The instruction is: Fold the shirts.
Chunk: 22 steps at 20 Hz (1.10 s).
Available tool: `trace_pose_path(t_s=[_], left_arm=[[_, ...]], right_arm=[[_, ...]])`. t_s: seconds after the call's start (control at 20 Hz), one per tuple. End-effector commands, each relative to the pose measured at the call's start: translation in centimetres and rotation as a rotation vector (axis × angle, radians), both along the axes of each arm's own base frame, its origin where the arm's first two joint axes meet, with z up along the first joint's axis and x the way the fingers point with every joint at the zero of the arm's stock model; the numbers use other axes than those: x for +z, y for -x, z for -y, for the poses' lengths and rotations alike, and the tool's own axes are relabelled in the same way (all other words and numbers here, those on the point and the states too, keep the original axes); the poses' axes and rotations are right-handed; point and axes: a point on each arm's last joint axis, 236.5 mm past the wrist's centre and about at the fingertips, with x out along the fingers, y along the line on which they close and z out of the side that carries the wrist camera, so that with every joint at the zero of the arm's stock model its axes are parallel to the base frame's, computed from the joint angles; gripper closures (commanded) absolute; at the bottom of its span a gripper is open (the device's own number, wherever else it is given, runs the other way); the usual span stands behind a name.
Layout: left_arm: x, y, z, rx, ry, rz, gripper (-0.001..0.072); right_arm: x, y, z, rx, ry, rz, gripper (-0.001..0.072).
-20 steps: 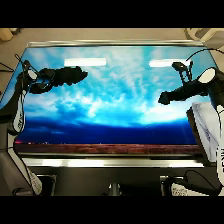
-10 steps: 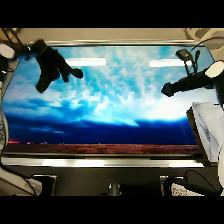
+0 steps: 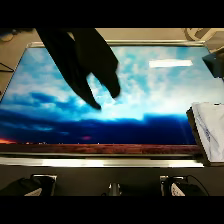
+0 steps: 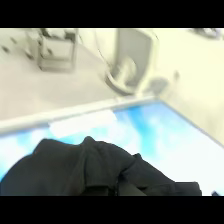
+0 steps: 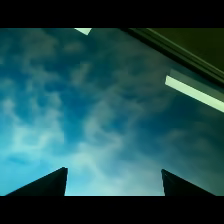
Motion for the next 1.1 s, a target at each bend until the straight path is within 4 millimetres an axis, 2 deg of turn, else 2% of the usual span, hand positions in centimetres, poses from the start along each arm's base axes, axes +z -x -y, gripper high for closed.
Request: trace_pose_path(t_s=[0.0,0.1,0.25,0.35,0.4,0.45,0.5,0.55,0.65,0.75,0.8,0.85,0.95,1.0,1.05], left_arm=[[-8.9,4.4,5.1,-0.158,-0.132,-0.213,0.0683],[-16.2,5.0,8.7,-0.189,-0.138,-0.346,0.0683],[-27.5,7.5,14.4,-0.228,-0.113,-0.523,0.0683],[-35.2,9.6,15.9,-0.205,-0.167,-0.681,0.0682],[-38.2,10.9,16.1,-0.199,-0.202,-0.786,0.0655],[-40.2,12.5,16.1,-0.223,-0.248,-0.888,0.0328],[-40.8,13.4,15.3,-0.246,-0.305,-0.946,-0.0013],[-40.4,13.1,13.6,-0.26,-0.379,-0.961,-0.0013],[-38.0,10.5,8.0,-0.209,-0.506,-0.922,-0.0012],[-35.1,7.9,0.4,-0.071,-0.595,-0.868,-0.0013],[-34.4,7.8,-3.5,0.007,-0.614,-0.882,-0.0012],[-34.4,8.5,-6.3,0.059,-0.606,-0.922,-0.0012],[-36.6,11.6,-9.3,0.101,-0.563,-1.024,-0.0012],[-38.5,13.5,-9.4,0.104,-0.524,-1.084,-0.0011],[-40.4,15.2,-8.8,0.098,-0.474,-1.142,-0.0011]], right_arm=[[0.0,6.1,0.0,-0.028,0.001,-0.081,0.0094],[-3.4,7.2,0.3,-0.025,0.016,-0.244,0.0094],[-9.8,6.0,2.1,-0.067,0.05,-0.465,0.0094],[-15.2,4.9,1.9,-0.052,0.028,-0.605,0.0094],[-17.8,4.5,1.3,-0.032,0.001,-0.667,0.0093],[-20.5,4.5,0.3,-0.003,-0.039,-0.737,0.0082],[-22.8,4.9,-1.0,0.033,-0.087,-0.804,0.0082],[-24.4,5.3,-2.3,0.074,-0.135,-0.852,0.0081],[-26.9,5.9,-4.8,0.136,-0.236,-0.901,0.0056],[-29.7,7.0,-6.8,0.172,-0.329,-0.95,0.0043],[-31.3,7.8,-7.9,0.196,-0.364,-0.978,0.0043],[-33.0,8.7,-8.8,0.216,-0.376,-1.005,0.0042],[-36.1,10.7,-10.5,0.254,-0.353,-1.052,0.0023],[-37.4,11.5,-11.3,0.274,-0.332,-1.06,0.0021],[-38.5,11.9,-11.9,0.28,-0.319,-1.058,0.001]])
